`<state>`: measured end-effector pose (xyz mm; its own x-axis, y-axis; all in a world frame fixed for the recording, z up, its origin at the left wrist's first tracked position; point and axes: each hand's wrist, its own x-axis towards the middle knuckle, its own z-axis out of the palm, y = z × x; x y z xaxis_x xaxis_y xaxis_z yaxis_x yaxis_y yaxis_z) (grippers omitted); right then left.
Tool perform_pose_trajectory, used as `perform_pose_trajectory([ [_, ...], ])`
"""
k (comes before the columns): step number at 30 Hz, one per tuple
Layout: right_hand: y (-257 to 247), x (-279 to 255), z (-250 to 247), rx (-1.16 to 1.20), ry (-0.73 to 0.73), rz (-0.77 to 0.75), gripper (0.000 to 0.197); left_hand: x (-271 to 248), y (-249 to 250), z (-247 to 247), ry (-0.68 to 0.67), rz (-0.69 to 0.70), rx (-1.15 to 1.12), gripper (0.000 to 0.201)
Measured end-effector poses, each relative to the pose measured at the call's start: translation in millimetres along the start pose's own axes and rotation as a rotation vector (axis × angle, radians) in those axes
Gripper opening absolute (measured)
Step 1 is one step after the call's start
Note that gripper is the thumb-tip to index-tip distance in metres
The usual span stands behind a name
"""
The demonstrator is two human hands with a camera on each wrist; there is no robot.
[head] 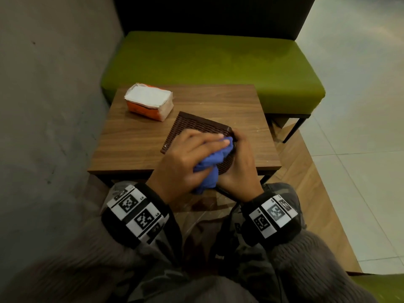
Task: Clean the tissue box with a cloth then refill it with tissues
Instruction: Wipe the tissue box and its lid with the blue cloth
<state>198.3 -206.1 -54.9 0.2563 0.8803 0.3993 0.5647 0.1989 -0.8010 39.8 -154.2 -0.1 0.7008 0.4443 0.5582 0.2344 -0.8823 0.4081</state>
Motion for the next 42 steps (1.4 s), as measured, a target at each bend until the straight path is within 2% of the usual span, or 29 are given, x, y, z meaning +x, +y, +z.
perform_pose_trajectory([
  [4, -2, -4, -3, 0.012, -0.005, 0.052, 0.105, 3, -19, -3, 0.274, -0.338, -0.019, 0.037],
  [6, -2, -4, -6, -0.018, -0.026, 0.046, 0.108, -2, -31, -8, 0.393, -0.459, -0.014, 0.034],
  [7, -3, -4, -7, -0.011, -0.031, 0.047, 0.109, -4, -28, -8, 0.400, -0.458, -0.009, 0.035],
  [8, -5, -3, -7, 0.001, -0.028, 0.050, 0.109, -7, -19, -5, 0.352, -0.404, 0.007, 0.037],
  [11, -7, -4, -2, 0.021, -0.009, 0.023, 0.106, -18, 6, 1, 0.107, -0.147, 0.055, 0.041],
  [12, -7, -5, -2, 0.016, -0.010, 0.014, 0.106, -18, 0, -2, 0.097, -0.154, 0.051, 0.041],
  [13, -6, -5, -2, 0.009, -0.012, 0.011, 0.106, -15, -14, -5, 0.147, -0.237, 0.027, 0.040],
  [15, -2, -6, -1, 0.000, -0.014, 0.003, 0.107, -5, -44, -14, 0.327, -0.453, -0.062, 0.035],
  [17, 0, -7, -1, -0.008, -0.018, 0.013, 0.107, 0, -50, -17, 0.383, -0.515, -0.061, 0.033],
  [19, -3, -4, 1, 0.006, -0.017, 0.021, 0.106, 6, -28, -10, 0.314, -0.429, 0.026, 0.036],
  [22, -8, 0, 7, -0.002, -0.007, -0.047, 0.083, 13, 12, 5, 0.153, -0.156, 0.048, 0.039],
  [24, -9, -1, 9, 0.033, 0.022, -0.046, 0.079, 25, 12, 6, 0.085, -0.086, 0.073, 0.038],
  [28, -8, -7, -2, -0.021, 0.015, -0.034, 0.100, 44, -38, -10, 0.172, -0.395, 0.082, 0.035],
  [29, -6, -7, -4, -0.047, 0.009, -0.032, 0.102, 42, -43, -10, 0.184, -0.435, 0.072, 0.032],
  [31, -3, -5, 2, -0.063, -0.001, -0.012, 0.099, 32, -27, -2, 0.132, -0.392, 0.016, 0.040],
  [33, -2, -5, 13, -0.054, 0.041, 0.029, 0.084, 20, 4, 9, 0.029, -0.251, -0.019, 0.055],
  [35, -1, -6, 17, -0.037, 0.102, 0.039, 0.077, 10, 11, 12, -0.019, -0.106, 0.013, 0.053],
  [36, -1, -8, 15, -0.021, 0.069, 0.007, 0.079, 11, 2, 9, -0.008, -0.100, 0.014, 0.048],
  [38, -2, -12, 8, -0.025, -0.008, -0.048, 0.091, 13, -25, 3, 0.087, -0.237, -0.015, 0.038],
  [40, -4, -14, 3, -0.059, -0.021, -0.061, 0.095, 13, -46, -1, 0.238, -0.403, -0.042, 0.034],
  [42, -4, -11, 8, -0.096, -0.029, -0.069, 0.093, 11, -42, 4, 0.286, -0.443, -0.044, 0.032],
])
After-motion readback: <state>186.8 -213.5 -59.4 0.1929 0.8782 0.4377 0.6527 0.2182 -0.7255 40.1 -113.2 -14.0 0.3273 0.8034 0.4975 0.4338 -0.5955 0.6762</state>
